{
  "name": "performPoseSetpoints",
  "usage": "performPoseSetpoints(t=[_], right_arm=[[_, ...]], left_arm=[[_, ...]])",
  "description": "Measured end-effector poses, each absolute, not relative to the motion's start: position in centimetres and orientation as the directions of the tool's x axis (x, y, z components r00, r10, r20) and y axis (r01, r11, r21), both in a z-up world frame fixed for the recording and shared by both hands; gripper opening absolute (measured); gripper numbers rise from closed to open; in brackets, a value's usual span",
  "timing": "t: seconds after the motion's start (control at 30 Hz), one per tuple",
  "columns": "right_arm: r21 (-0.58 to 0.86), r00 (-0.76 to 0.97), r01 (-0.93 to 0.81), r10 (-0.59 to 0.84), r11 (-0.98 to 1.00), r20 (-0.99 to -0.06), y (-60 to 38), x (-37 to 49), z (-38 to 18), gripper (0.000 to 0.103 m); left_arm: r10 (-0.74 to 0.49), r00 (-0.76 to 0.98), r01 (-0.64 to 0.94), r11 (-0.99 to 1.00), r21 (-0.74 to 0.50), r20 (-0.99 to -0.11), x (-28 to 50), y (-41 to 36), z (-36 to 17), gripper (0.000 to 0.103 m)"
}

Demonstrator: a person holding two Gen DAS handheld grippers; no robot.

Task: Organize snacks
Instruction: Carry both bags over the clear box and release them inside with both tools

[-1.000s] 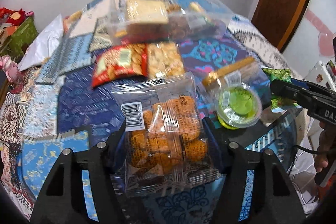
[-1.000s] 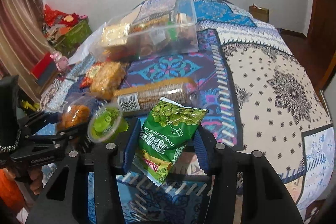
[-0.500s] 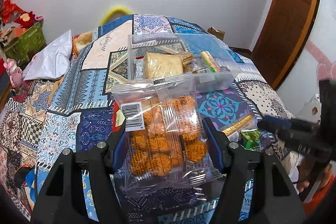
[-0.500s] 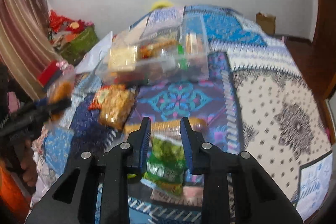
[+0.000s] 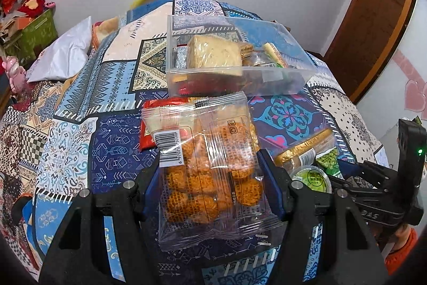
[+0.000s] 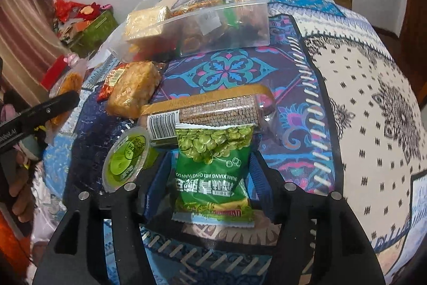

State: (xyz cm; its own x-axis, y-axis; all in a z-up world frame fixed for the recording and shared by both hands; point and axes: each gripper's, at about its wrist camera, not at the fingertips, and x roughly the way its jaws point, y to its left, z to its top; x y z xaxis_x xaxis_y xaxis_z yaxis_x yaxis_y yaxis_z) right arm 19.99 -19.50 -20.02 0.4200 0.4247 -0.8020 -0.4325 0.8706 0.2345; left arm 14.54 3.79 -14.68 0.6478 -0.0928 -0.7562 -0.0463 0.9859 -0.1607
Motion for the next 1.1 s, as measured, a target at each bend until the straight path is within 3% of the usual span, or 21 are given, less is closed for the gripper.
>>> performPoseSetpoints(t=[0.17,0.5,0.8,1.1], right_arm=[[0.219,0.446,-0.430,0.417,0.876,-0.792,-19.6,20.0,-19.5,0.041],[0.251,0.534,-0.436,0.474,0.864,-0.700,-21.0,20.9,-13.6,0.041],[0.237,0.610,-0.483,0.518,0.843,-0.600,-17.7,26.2,-8.6,0.041],[0.261,0.597,-0.485,0.534,0.835,-0.598,-14.0,33.0,-9.0,0.041]], left_arm=[[-0.090,0.666,-0.045,0.986,-0.160,-0.740,14.5,3.8,-13.8,0.065],[-0.097,0.723,-0.025,0.986,-0.166,-0.684,16.2,4.1,-10.3,0.065],[-0.107,0.744,-0.028,0.981,-0.191,-0.660,22.1,5.4,-7.8,0.065],[-0.121,0.715,-0.051,0.973,-0.224,-0.689,29.5,6.6,-9.0,0.065]])
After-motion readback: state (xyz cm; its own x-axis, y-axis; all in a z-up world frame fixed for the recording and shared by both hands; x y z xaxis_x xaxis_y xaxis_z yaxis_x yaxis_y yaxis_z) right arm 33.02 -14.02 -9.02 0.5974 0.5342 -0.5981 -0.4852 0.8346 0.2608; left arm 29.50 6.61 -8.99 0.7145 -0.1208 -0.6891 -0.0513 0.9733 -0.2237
